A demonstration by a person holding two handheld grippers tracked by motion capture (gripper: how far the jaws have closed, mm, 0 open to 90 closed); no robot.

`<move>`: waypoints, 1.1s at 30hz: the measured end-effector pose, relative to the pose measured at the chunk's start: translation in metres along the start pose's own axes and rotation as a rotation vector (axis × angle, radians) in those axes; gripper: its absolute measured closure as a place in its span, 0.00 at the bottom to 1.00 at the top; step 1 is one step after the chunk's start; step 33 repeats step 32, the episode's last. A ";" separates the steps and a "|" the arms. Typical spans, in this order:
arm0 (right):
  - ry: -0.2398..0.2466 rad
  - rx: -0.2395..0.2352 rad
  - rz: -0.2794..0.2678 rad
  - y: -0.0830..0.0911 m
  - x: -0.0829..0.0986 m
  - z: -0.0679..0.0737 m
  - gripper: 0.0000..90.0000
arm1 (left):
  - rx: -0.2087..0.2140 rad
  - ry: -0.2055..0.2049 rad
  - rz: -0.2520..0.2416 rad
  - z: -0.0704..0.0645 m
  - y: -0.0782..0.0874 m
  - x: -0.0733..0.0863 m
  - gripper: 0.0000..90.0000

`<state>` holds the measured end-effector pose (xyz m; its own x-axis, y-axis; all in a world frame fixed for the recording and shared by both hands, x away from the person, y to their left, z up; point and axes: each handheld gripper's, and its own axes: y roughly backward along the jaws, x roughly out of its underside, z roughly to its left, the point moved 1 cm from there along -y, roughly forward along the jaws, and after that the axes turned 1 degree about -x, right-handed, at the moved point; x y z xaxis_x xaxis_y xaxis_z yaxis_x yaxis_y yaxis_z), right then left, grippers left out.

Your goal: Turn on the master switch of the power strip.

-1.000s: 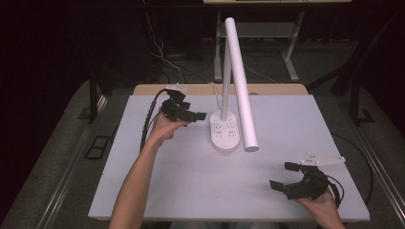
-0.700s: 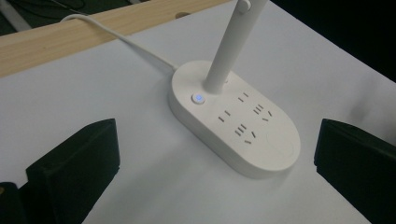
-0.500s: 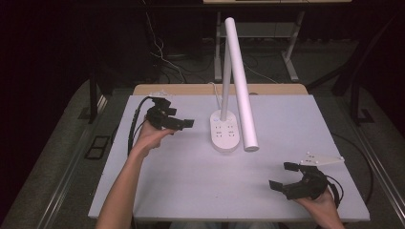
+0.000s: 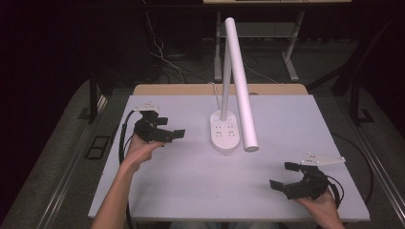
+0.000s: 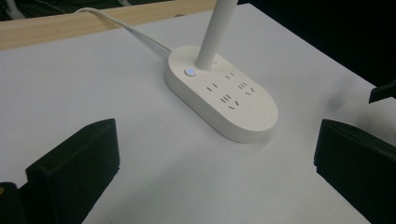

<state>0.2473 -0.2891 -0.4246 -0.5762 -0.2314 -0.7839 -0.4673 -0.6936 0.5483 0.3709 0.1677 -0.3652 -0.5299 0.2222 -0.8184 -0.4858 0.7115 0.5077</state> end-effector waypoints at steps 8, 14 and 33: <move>0.002 -0.001 0.002 -0.001 0.000 0.001 0.00 | 0.005 -0.015 -0.013 -0.015 0.007 0.023 0.00; 0.003 -0.002 0.005 -0.002 0.000 0.002 0.00 | 0.012 0.007 -0.036 -0.023 0.014 0.042 0.00; 0.006 0.004 -0.007 -0.001 0.001 0.003 0.00 | 0.025 0.021 -0.023 -0.045 0.017 0.095 0.00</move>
